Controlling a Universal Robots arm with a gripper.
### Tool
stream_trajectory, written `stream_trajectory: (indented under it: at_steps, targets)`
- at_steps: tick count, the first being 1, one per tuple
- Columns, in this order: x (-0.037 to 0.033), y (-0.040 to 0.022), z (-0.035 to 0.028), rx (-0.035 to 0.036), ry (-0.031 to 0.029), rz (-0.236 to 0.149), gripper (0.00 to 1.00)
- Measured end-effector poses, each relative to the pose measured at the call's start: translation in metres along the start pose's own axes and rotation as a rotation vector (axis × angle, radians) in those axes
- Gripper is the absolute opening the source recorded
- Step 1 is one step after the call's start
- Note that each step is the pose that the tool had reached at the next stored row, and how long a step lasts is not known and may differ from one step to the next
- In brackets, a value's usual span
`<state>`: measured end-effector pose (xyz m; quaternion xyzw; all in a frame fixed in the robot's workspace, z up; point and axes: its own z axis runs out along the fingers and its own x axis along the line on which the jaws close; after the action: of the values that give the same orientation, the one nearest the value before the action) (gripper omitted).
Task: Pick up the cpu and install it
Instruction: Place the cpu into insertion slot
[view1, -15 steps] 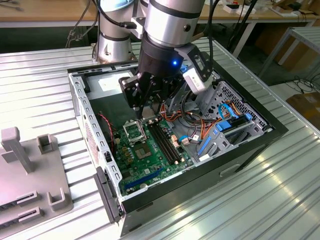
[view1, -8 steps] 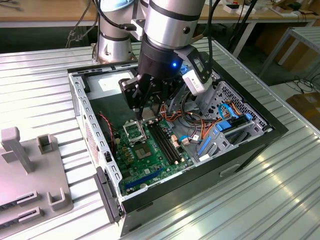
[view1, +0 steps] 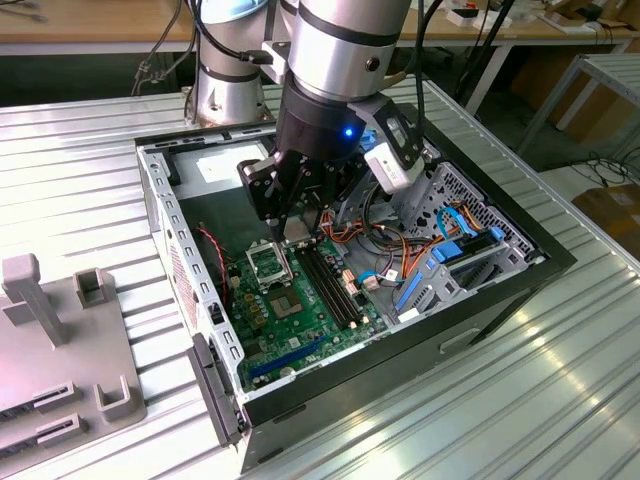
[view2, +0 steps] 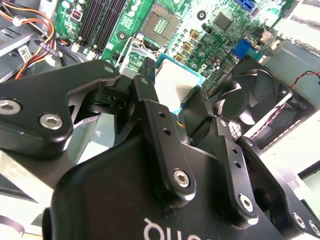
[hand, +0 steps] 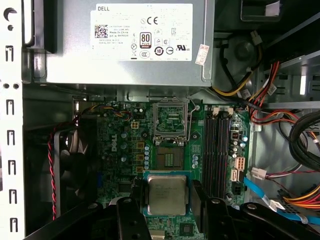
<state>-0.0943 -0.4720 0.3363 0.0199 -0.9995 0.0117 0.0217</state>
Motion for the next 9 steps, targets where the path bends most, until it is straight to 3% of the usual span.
stream_trajectory:
  at_steps: [9]
  targets:
    - [0.0, -0.0014, 0.0028, 0.0, 0.0, 0.0, 0.47]
